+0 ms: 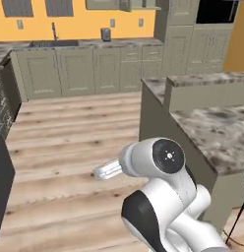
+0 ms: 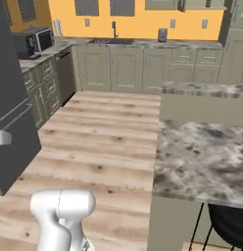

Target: Open the cabinet directly in front. Then move the liquor and the mug to the dining counter with the jar on it.

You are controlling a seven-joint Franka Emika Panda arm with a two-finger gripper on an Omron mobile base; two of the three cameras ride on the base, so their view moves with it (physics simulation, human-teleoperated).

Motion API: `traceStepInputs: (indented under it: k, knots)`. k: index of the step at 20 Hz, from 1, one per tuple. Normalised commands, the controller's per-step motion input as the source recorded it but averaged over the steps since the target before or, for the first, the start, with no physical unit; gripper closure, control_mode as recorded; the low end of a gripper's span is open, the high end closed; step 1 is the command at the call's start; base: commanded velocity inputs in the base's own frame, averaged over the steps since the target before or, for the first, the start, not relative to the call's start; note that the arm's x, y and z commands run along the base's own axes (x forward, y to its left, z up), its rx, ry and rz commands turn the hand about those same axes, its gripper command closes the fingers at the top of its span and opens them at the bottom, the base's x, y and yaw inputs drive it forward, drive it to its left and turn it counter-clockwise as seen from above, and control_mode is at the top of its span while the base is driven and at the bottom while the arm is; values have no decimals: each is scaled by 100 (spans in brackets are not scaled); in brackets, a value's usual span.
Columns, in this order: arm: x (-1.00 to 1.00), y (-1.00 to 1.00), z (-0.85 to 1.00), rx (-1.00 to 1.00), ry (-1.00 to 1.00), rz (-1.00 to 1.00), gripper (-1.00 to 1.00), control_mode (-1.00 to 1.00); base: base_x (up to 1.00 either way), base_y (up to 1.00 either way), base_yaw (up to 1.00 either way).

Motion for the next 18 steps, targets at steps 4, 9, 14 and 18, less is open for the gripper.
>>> traceStepInputs:
  k: [4, 9, 14, 18]
  knots:
    - [0, 0, 0, 0, 0, 0, -100, 100, 100, 58, -18]
    - [0, 0, 0, 0, 0, 0, -100, 100, 100, 1, -11]
    - [0, 0, 0, 0, 0, 0, -100, 100, 100, -1, -4]
    - [0, 0, 0, 0, 0, 0, -100, 100, 100, -1, 0]
